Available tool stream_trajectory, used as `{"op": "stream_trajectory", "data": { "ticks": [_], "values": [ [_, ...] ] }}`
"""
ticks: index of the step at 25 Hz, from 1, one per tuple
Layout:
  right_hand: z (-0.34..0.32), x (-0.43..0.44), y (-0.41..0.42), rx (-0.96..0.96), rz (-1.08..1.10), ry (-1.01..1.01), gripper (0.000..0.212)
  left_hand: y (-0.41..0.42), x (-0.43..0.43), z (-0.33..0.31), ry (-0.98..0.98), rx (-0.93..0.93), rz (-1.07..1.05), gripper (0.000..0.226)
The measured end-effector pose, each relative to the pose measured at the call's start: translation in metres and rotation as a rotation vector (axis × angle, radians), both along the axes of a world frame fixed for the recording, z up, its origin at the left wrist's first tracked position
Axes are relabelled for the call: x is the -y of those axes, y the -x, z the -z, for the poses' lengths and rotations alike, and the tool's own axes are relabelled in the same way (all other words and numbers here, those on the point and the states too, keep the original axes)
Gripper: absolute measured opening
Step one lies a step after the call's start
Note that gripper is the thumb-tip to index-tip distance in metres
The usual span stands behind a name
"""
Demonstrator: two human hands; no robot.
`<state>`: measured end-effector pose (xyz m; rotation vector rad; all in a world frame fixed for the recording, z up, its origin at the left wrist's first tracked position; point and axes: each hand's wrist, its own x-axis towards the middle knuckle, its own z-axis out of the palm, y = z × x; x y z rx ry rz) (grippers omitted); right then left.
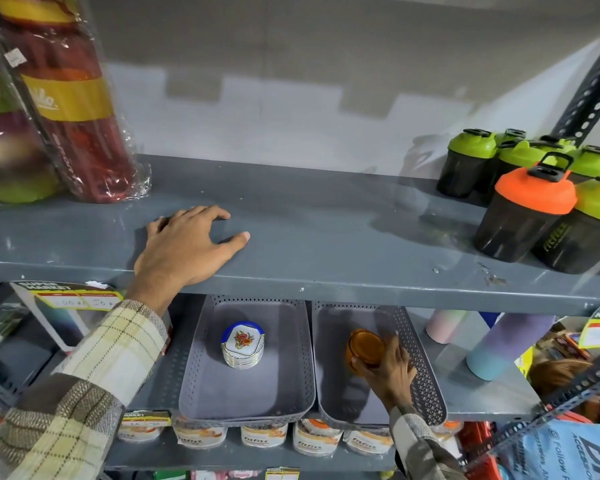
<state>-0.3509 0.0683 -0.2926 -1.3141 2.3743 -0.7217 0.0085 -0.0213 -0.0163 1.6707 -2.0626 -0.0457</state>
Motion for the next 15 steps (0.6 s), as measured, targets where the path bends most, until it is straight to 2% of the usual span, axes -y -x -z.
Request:
{"op": "stream_trajectory", "data": {
  "ticks": [2,7,9,15],
  "values": [
    [-0.012,0.01,0.006,-0.055,-0.068,-0.052,0.119,0.0,0.0,0.0,0.001,0.005,-0.001,0.064],
    [-0.044,0.039,0.021,-0.13,-0.216,-0.404,0.132,0.0,0.001,0.001,0.004,0.004,0.004,0.064],
    [-0.044,0.047,0.023,-0.133,-0.232,-0.478,0.134,0.0,0.001,0.001,0.001,0.0,0.004,0.064],
    [-0.034,0.049,0.025,-0.14,-0.242,-0.474,0.111,0.0,0.001,0.002,0.004,-0.008,0.004,0.063]
  ]
}}
